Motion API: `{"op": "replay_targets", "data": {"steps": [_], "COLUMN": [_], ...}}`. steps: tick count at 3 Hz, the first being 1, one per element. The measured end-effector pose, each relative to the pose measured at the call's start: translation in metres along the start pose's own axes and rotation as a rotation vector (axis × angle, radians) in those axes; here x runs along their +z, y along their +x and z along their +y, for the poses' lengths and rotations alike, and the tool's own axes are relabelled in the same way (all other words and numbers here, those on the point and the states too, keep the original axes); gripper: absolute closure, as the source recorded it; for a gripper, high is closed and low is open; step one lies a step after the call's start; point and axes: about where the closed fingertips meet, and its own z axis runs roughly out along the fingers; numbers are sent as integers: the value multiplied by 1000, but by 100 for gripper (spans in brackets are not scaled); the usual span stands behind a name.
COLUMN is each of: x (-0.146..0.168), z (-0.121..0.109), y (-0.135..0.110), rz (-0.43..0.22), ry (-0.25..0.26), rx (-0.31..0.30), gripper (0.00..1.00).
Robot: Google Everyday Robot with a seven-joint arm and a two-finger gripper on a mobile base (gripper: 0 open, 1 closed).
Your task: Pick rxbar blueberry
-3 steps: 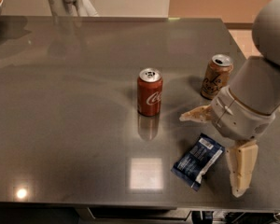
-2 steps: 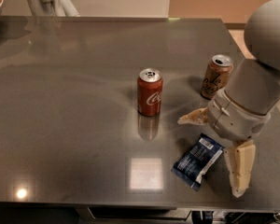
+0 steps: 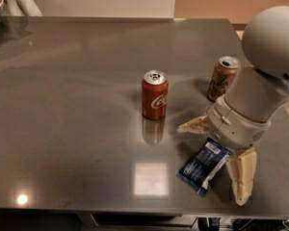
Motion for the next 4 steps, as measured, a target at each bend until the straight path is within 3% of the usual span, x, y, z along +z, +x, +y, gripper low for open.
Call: {"op": "replay_targets", "data": {"steps": [1, 2, 4], "x": [1, 5, 7], "z": [0, 0, -2], "y": [0, 2, 4], "rz": [-1, -2, -17], "ry": [-1, -24, -44], "rx": [-2, -10, -14], "gripper": [0, 17, 63]}}
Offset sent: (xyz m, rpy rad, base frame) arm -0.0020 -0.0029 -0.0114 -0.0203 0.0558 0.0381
